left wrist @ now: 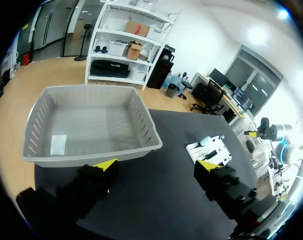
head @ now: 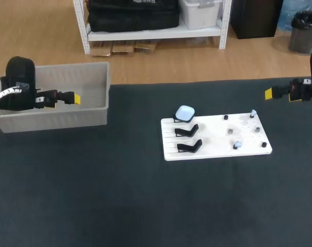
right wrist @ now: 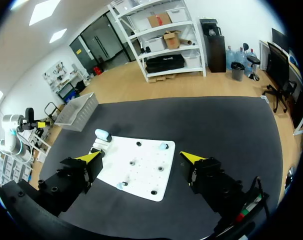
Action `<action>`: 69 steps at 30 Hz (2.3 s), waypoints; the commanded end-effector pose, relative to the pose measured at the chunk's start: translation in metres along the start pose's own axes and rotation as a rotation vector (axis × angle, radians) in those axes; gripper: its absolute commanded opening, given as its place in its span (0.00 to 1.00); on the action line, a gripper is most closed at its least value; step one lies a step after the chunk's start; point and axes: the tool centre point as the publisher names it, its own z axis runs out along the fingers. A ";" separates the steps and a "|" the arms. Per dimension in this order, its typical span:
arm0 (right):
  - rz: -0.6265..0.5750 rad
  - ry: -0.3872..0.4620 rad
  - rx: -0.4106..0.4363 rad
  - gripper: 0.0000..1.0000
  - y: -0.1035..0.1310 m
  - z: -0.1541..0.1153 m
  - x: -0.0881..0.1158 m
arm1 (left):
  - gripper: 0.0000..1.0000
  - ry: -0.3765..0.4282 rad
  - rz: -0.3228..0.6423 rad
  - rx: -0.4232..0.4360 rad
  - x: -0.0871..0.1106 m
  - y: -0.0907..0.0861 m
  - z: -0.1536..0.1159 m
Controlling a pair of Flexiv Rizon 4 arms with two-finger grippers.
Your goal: Pick up each earbud case from the left stands, insert the matching earbuds, close the lid, and place the case in the box.
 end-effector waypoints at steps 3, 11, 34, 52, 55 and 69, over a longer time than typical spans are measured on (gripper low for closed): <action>0.000 0.001 0.003 1.00 0.001 0.000 0.000 | 1.00 0.009 -0.002 -0.011 -0.002 -0.002 0.000; 0.000 0.001 0.003 1.00 0.001 0.000 0.000 | 1.00 0.009 -0.002 -0.011 -0.002 -0.002 0.000; 0.000 0.001 0.003 1.00 0.001 0.000 0.000 | 1.00 0.127 0.485 0.309 -0.045 -0.073 0.072; 0.000 0.001 0.003 1.00 0.001 0.000 0.000 | 1.00 0.093 0.812 0.562 -0.021 -0.123 0.128; 0.000 0.001 0.003 1.00 0.001 0.000 0.000 | 1.00 0.094 0.857 0.592 -0.018 -0.130 0.136; 0.000 0.001 0.003 1.00 0.001 0.000 0.000 | 1.00 0.093 0.977 0.727 -0.003 -0.149 0.177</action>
